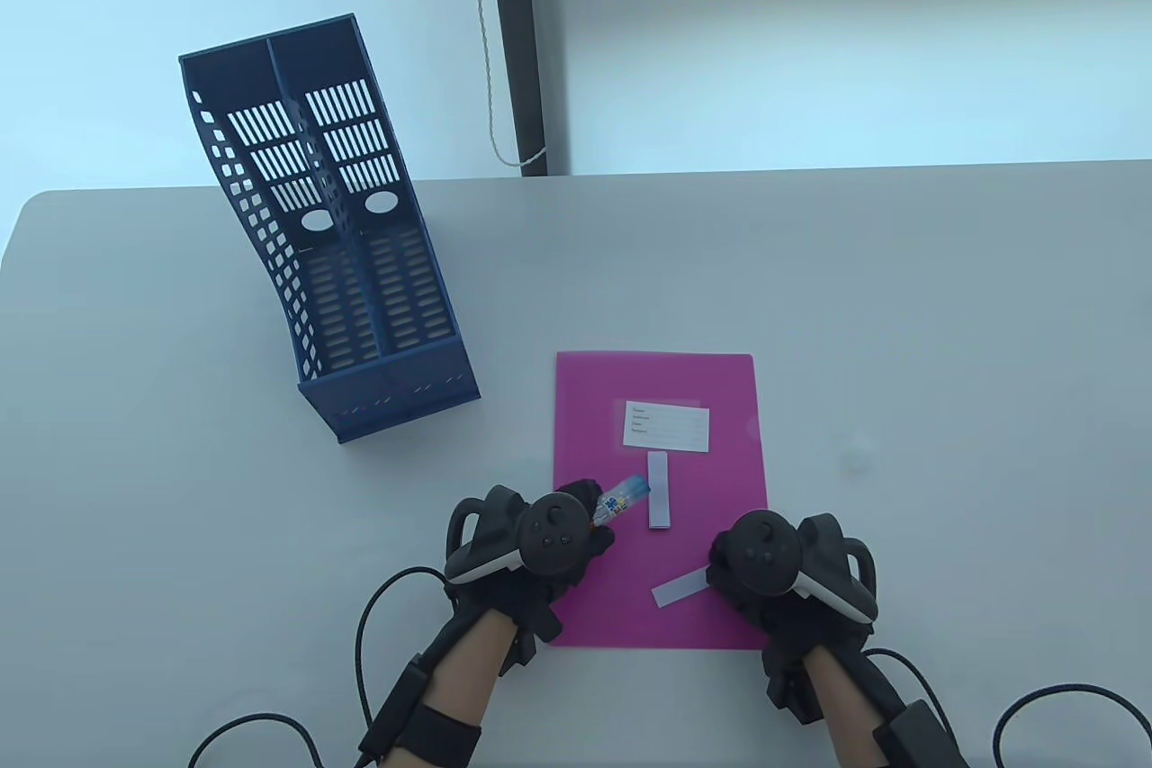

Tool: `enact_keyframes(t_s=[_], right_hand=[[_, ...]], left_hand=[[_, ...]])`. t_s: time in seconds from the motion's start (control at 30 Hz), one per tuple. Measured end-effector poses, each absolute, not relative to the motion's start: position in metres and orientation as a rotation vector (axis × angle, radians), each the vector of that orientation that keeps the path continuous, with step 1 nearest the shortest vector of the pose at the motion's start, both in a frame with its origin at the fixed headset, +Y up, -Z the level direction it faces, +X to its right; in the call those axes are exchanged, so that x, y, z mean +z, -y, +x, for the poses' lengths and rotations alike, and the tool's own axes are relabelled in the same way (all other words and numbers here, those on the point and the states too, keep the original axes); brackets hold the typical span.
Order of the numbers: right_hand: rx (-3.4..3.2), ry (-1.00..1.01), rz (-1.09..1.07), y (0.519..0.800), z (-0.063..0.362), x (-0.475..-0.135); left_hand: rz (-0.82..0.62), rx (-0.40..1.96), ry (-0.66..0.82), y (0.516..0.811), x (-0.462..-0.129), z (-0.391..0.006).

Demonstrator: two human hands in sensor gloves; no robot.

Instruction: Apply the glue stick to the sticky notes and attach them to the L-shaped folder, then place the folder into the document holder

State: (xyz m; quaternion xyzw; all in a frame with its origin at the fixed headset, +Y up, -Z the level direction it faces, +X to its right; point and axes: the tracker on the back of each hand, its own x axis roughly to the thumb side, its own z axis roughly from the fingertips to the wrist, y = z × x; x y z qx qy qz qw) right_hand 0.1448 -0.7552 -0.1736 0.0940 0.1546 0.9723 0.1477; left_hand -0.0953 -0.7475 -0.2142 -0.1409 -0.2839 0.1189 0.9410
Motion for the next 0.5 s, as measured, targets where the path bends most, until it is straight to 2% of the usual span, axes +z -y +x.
enact_keyframes(t_s=[0.33, 0.5], right_hand=[[2.548, -0.563, 0.296, 0.7578, 0.1455, -0.1703], [2.466, -0.548, 0.278, 0.7565, 0.1496, -0.1693]], left_hand=[[-0.292, 0.252, 0.574, 0.7481, -0.2133, -0.0958], [-0.292, 0.256, 0.573, 0.7484, -0.2132, -0.0961]])
